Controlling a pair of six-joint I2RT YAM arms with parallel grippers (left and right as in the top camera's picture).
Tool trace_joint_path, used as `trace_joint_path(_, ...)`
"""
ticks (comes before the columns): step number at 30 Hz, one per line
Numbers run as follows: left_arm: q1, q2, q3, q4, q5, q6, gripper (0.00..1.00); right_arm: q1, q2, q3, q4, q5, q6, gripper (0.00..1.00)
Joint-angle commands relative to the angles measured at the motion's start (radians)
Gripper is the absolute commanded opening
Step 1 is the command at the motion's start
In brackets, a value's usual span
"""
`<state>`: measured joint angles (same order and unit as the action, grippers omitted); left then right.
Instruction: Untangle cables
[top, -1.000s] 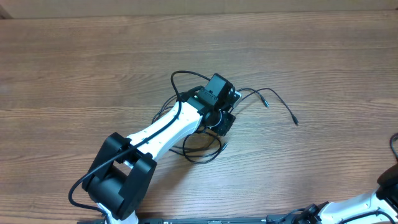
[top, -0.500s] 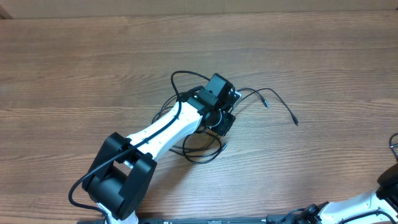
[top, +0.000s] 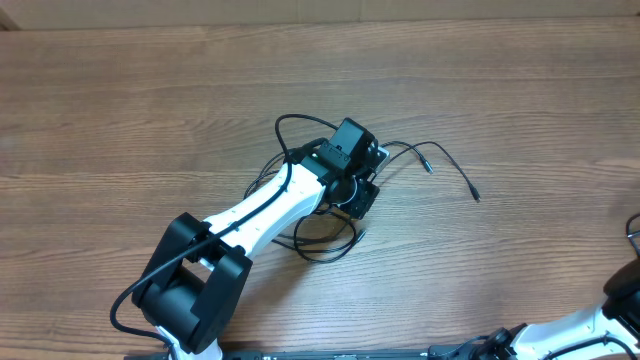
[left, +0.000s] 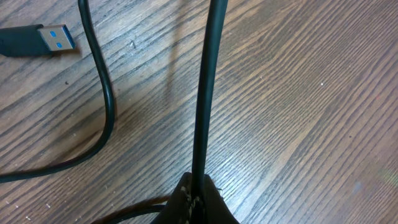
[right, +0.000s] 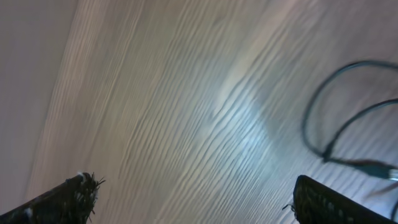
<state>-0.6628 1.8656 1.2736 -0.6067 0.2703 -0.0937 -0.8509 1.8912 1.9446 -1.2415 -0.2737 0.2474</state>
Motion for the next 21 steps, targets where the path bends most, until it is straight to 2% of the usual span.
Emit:
trace_joint_path(1, 0.001, 0.005, -0.002, -0.004, 0.019, 0.018, 0.04, 0.063, 0.004, 0.000, -0.019, -0.053, -0.067, 1.00)
trace_joint_path(2, 0.001, 0.005, -0.002, -0.005, 0.019, 0.018, 0.07, 0.081, 0.004, 0.000, -0.031, -0.053, -0.068, 1.00)
trace_joint_path(3, 0.002, 0.005, -0.002, -0.006, 0.019, 0.019, 0.16, 0.103, 0.004, 0.000, -0.045, -0.053, -0.068, 1.00)
trace_joint_path(5, 0.002, 0.005, -0.002, -0.007, 0.017, 0.019, 0.45, 0.147, 0.004, 0.000, -0.061, -0.053, -0.074, 1.00)
trace_joint_path(6, 0.002, 0.005, -0.002, -0.007, 0.015, 0.019, 0.62, 0.169, 0.004, 0.000, -0.067, -0.051, -0.076, 1.00)
trace_joint_path(7, 0.002, 0.005, -0.002, -0.006, 0.014, 0.019, 1.00, 0.194, 0.004, 0.000, -0.072, -0.049, -0.080, 1.00)
trace_joint_path(15, 0.007, -0.023, -0.001, -0.026, -0.006, 0.016, 1.00, 0.358, 0.004, 0.000, -0.131, -0.004, -0.089, 1.00)
trace_joint_path(21, 0.037, -0.145, -0.001, -0.053, -0.151, 0.019, 1.00, 0.453, 0.004, 0.000, -0.172, 0.011, -0.089, 1.00)
